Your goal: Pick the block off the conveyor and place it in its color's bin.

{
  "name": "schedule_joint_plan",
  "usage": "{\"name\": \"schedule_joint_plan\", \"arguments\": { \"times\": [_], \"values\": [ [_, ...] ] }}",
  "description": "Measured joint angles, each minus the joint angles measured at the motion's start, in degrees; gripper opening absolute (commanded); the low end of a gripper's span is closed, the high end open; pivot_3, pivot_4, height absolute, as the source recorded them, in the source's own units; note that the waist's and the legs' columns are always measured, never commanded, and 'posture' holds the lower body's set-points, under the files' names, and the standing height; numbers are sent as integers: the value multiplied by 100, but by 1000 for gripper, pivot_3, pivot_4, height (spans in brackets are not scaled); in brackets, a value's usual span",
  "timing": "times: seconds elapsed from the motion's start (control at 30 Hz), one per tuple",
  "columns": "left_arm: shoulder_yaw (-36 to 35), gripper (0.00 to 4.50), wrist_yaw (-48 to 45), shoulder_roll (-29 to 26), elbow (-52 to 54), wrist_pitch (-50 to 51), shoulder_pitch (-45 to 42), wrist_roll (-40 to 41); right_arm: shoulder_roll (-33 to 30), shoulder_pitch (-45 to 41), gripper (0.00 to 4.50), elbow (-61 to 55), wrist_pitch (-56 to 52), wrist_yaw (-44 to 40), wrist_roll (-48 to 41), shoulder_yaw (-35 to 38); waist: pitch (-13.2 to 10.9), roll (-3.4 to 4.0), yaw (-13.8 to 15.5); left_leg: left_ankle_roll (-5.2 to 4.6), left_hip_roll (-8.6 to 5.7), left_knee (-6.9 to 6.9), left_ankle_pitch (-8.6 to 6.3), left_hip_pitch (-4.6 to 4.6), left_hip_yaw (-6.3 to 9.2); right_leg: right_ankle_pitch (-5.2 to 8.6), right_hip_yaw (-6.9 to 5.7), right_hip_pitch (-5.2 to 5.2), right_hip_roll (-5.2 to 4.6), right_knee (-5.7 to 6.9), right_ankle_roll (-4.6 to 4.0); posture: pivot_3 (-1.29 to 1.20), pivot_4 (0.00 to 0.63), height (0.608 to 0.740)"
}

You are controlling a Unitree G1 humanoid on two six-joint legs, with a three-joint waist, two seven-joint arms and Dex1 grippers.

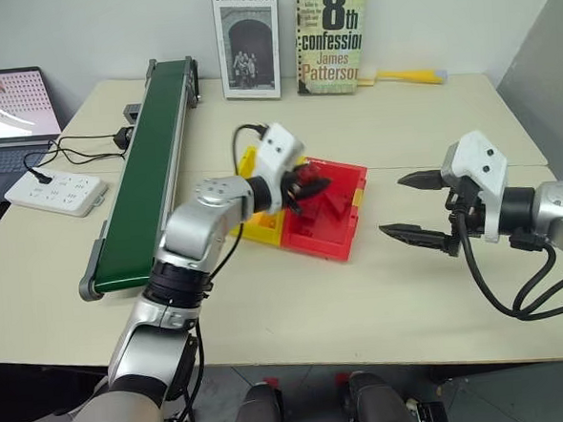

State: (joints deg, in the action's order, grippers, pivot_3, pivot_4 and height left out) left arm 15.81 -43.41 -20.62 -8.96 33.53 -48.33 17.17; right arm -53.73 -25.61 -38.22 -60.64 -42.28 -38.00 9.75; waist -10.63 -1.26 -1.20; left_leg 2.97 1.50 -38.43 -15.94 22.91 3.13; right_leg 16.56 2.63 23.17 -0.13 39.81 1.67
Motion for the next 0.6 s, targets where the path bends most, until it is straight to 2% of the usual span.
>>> {"name": "schedule_joint_plan", "arguments": {
  "times": [0.03,0.1,0.2,0.4,0.5,0.6],
  "values": [
    [37,2225,-109,21,-130,-108,-16,-59,0,25,4500,-36,-51,54,-37,47,0,0,-23,0,0,1,0,1,-1,0,1,0,0,0,0,0,150,740],
    [132,2481,-314,91,-540,-333,-149,-195,1,139,4500,-168,-191,192,-155,217,0,0,-35,-1,0,2,-1,3,2,0,-1,1,0,-3,0,0,150,740],
    [156,3121,-577,166,-1037,-642,-309,-360,6,319,4500,-414,-388,384,-296,404,0,0,-34,-2,-1,2,-1,6,2,0,-1,1,0,-7,1,0,150,740],
    [97,4473,-892,85,-1104,-729,-369,-379,8,361,4500,-460,-484,565,-425,516,0,0,-47,-2,0,1,-1,4,2,1,1,1,2,-5,1,0,150,740],
    [-140,4492,-1095,-406,-822,-508,-366,-320,4,235,4500,-234,-358,512,-395,442,-1,1,-85,-2,6,4,-1,1,0,1,4,4,7,-2,1,0,150,740],
    [-538,4492,-1312,-1224,-380,-242,-264,-220,-11,-27,4500,201,-30,309,-329,177,-1,2,-119,-2,11,10,-1,-4,1,1,2,5,11,1,1,0,150,740]
  ]
}}
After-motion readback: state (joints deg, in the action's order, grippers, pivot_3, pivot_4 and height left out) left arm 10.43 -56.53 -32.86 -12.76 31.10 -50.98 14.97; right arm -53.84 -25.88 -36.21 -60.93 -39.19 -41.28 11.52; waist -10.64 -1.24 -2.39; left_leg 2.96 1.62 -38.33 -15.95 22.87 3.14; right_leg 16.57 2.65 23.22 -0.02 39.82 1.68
